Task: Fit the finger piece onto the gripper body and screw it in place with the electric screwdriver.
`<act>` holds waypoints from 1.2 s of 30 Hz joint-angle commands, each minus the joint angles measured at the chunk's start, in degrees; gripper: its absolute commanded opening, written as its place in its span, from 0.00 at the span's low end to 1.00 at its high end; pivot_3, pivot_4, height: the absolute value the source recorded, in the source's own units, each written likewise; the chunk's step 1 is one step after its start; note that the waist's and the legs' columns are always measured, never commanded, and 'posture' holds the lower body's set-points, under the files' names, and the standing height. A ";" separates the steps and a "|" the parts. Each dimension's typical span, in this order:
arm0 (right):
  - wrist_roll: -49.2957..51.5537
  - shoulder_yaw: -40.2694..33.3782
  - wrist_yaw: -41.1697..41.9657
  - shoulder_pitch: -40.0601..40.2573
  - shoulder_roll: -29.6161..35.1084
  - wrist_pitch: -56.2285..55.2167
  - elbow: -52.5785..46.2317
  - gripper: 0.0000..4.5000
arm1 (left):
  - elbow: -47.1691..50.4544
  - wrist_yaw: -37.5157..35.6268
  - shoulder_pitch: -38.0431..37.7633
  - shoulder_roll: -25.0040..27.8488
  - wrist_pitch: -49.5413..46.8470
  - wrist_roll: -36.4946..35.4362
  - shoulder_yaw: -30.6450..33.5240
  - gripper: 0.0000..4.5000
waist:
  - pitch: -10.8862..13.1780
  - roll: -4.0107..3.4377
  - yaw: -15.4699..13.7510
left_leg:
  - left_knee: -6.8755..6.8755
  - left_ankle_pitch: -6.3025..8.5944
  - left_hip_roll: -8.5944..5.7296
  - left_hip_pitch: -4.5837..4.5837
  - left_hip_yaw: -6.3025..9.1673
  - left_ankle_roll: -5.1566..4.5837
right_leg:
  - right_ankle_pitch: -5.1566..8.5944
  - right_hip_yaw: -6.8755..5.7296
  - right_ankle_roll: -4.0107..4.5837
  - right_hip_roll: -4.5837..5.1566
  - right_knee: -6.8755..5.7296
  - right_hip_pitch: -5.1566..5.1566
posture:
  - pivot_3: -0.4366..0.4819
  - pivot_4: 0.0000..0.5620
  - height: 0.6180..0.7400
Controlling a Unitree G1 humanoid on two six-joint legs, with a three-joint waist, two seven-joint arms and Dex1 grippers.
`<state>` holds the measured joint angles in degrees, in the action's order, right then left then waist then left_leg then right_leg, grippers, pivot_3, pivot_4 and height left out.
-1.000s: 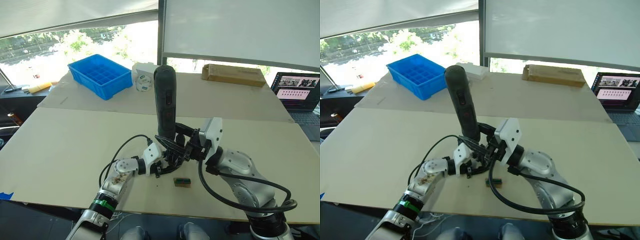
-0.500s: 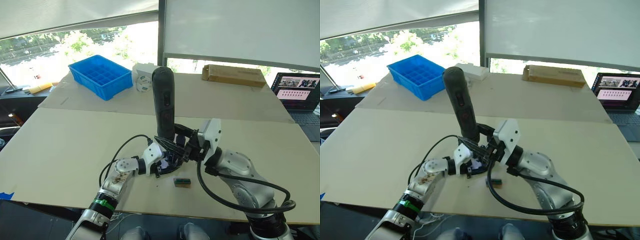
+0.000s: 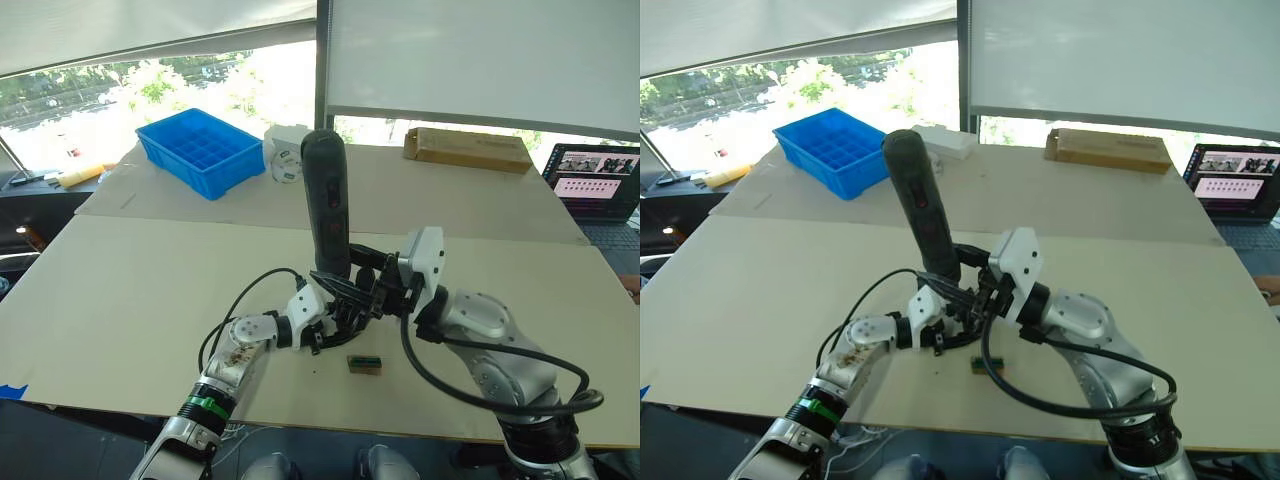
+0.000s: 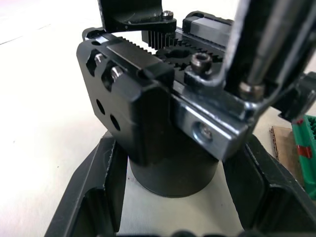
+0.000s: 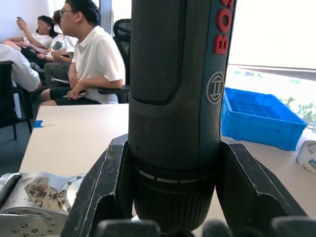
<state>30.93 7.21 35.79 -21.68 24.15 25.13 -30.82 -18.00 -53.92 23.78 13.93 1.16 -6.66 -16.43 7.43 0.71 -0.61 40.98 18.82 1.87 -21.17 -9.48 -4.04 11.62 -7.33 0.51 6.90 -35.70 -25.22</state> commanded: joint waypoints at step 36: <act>27.99 -39.96 14.31 19.50 50.75 30.37 12.47 0.43 | 4.24 -25.03 -13.34 23.26 2.19 -19.49 19.58 0.99 | 0.82 -0.19 0.15 | -0.19 0.03 0.01 -0.16 0.08 -0.07 | 0.03 -0.18 0.04 0.13 0.39 -0.05 | 0.48 0.27 1.00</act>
<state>62.60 -31.75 47.89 -1.81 73.45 56.01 -19.87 -14.47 -76.23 10.45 36.29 1.35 -24.69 1.69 8.24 0.51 -0.46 40.79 18.87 1.87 -21.38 -9.41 -4.14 11.63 -7.51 0.51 7.03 -35.26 -25.27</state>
